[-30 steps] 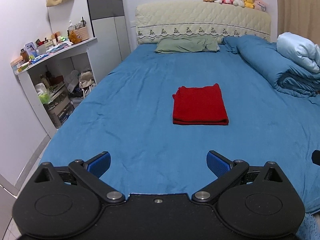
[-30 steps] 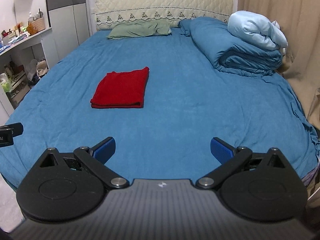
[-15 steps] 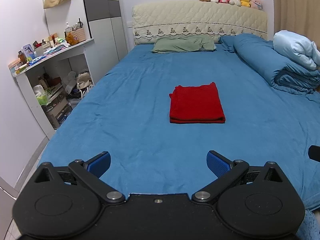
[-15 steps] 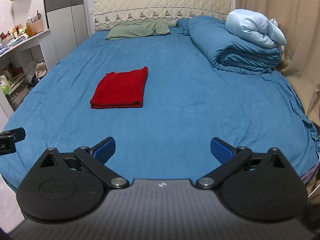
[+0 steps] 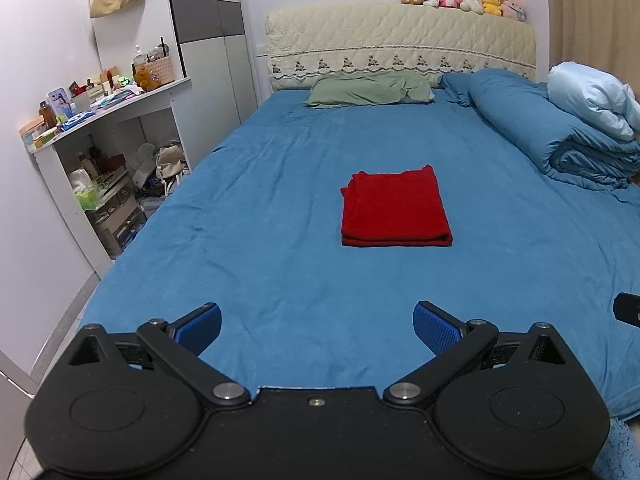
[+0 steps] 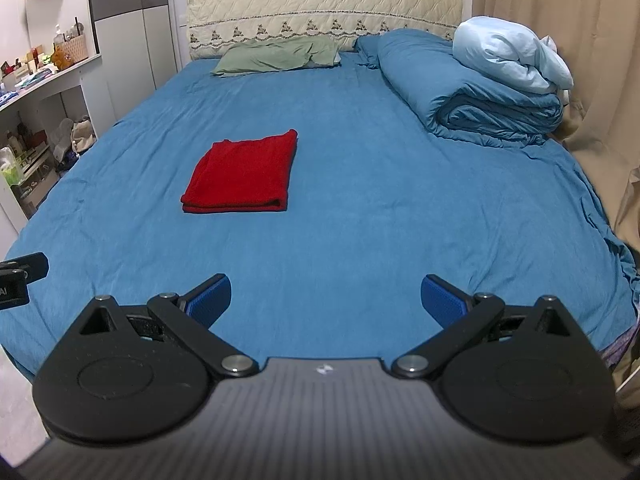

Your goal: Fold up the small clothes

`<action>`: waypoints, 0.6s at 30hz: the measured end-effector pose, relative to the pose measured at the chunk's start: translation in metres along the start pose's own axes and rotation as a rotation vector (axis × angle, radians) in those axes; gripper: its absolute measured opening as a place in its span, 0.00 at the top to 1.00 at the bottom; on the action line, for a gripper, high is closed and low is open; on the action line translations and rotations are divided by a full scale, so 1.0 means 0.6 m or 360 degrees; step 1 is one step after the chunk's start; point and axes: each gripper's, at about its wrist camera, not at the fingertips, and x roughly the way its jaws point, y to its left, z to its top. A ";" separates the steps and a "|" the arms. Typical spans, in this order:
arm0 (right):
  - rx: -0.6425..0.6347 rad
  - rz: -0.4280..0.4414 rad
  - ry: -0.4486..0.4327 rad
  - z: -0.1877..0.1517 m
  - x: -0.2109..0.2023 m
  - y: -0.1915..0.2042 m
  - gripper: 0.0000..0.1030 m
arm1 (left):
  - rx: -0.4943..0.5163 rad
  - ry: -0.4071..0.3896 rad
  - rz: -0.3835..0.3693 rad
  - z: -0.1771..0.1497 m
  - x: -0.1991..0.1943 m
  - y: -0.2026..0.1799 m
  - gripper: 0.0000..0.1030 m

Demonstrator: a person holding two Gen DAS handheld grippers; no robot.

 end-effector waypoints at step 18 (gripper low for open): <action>0.0002 0.0004 -0.0004 0.001 -0.001 -0.002 0.00 | 0.0008 -0.0024 0.0009 -0.001 -0.009 -0.005 0.00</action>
